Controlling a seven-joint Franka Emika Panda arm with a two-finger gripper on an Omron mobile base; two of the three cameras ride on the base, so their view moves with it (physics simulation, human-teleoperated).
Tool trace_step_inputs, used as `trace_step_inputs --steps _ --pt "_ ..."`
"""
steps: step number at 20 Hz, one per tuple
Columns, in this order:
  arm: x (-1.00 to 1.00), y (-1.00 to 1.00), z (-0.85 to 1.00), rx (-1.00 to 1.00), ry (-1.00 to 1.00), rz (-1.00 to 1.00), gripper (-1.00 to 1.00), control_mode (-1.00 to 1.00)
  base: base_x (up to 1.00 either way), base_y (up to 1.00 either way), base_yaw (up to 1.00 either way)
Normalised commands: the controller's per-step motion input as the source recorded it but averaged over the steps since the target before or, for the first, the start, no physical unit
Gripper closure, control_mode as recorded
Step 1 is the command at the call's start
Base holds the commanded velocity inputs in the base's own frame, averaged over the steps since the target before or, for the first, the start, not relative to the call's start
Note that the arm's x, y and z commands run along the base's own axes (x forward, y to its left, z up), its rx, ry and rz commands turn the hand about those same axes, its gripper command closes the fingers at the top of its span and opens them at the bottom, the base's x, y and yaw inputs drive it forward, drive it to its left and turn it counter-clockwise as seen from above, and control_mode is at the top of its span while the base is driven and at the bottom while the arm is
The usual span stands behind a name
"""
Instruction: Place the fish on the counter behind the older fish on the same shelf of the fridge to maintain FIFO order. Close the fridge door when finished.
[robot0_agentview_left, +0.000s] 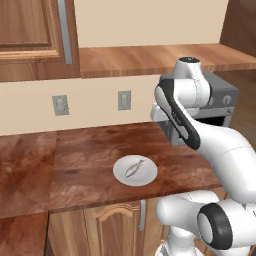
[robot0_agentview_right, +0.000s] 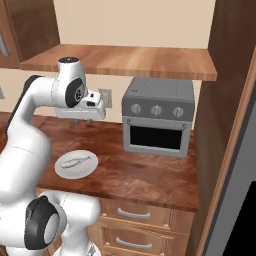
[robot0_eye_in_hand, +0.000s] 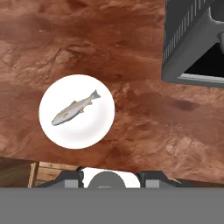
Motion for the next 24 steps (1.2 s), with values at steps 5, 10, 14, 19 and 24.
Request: trace_step_inputs --steps 5,10,14,19,24 --pt "-0.22 0.20 -0.02 -0.02 0.00 0.00 -1.00 -1.00 0.00 0.00 0.00" --pt "-0.36 0.87 -0.31 -0.06 -0.01 -0.30 -1.00 -1.00 0.00 0.00 0.00" --pt "-0.07 0.70 -0.49 -0.01 0.00 -0.47 -1.00 -1.00 0.00 0.00 0.00" --pt "0.00 0.08 -0.85 0.07 0.01 -0.35 -1.00 -1.00 0.00 0.00 0.00" --pt "0.11 0.00 -0.79 0.17 0.00 -0.20 -1.00 -1.00 0.00 0.00 0.00"
